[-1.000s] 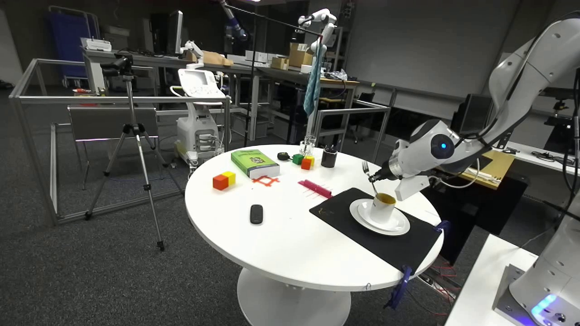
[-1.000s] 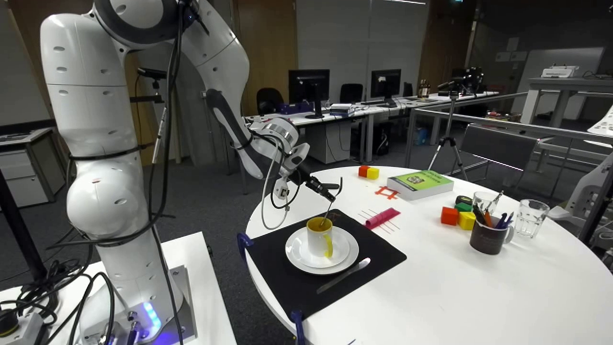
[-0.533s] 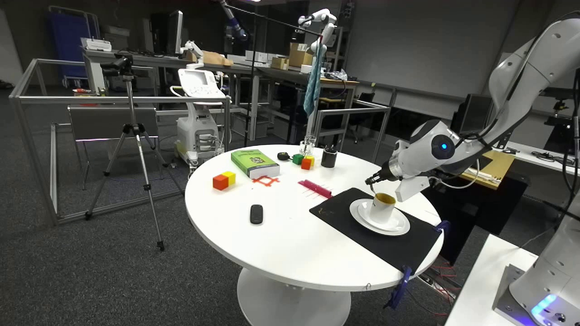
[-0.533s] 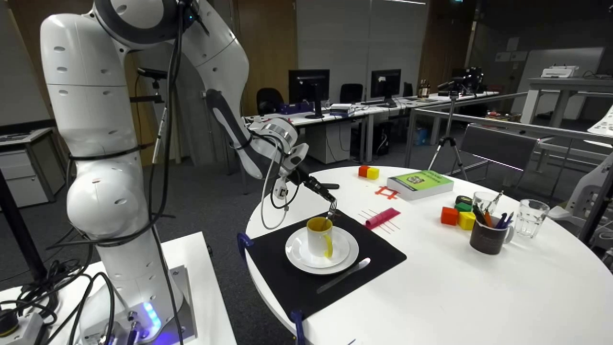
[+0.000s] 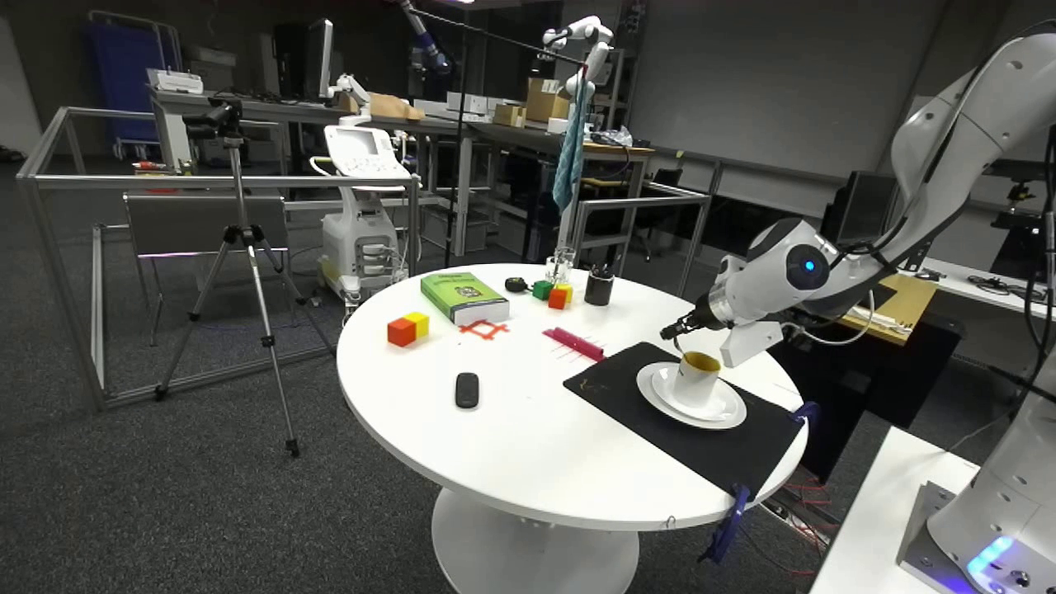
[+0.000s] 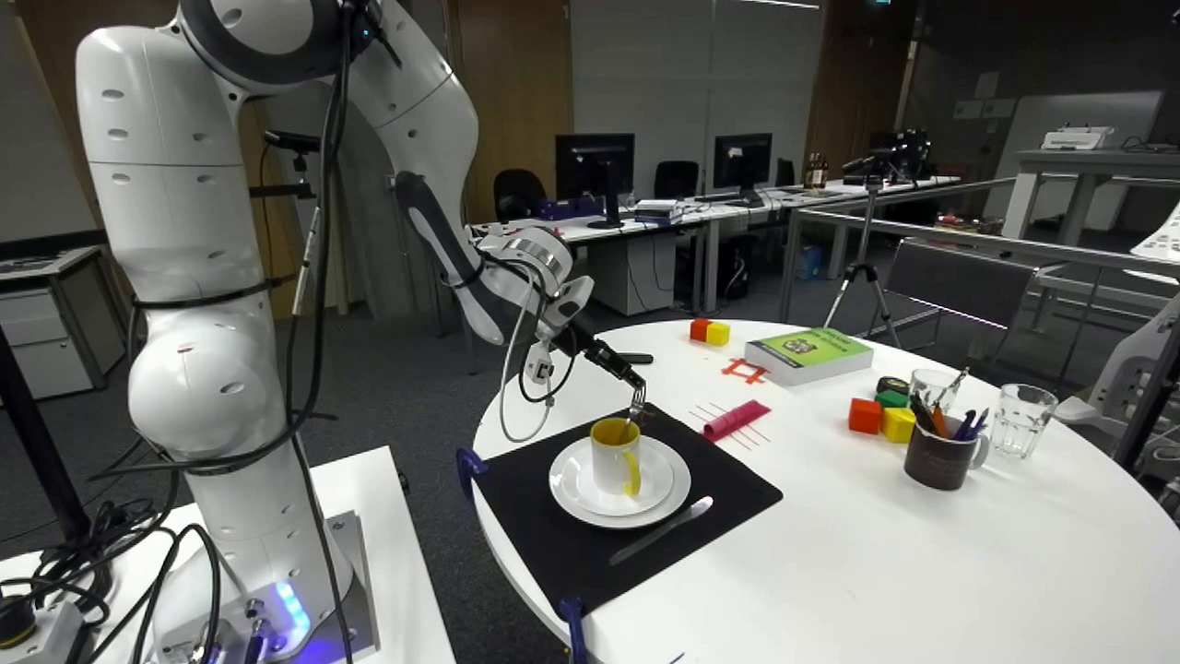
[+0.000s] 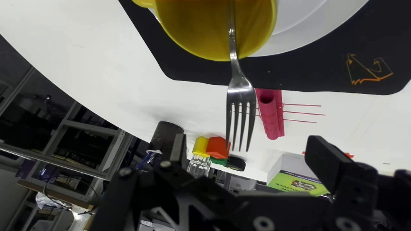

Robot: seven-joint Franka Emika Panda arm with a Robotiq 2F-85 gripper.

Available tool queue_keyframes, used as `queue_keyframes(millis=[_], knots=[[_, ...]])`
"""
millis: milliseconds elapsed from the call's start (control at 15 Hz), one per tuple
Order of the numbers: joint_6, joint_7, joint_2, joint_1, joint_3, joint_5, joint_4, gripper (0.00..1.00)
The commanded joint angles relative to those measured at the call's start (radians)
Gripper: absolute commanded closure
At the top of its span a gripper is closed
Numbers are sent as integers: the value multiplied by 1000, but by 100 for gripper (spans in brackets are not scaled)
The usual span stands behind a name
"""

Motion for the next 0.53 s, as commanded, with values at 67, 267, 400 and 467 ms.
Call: queue_keyframes(millis=[67, 267, 400, 467], knots=[[113, -19, -109, -31, -30, 47, -70, 0], [224, -63, -166, -63, -71, 105, -109, 0], [302, -122, -196, -88, -108, 162, -140, 0], [340, -166, -205, -104, -130, 198, -155, 0]])
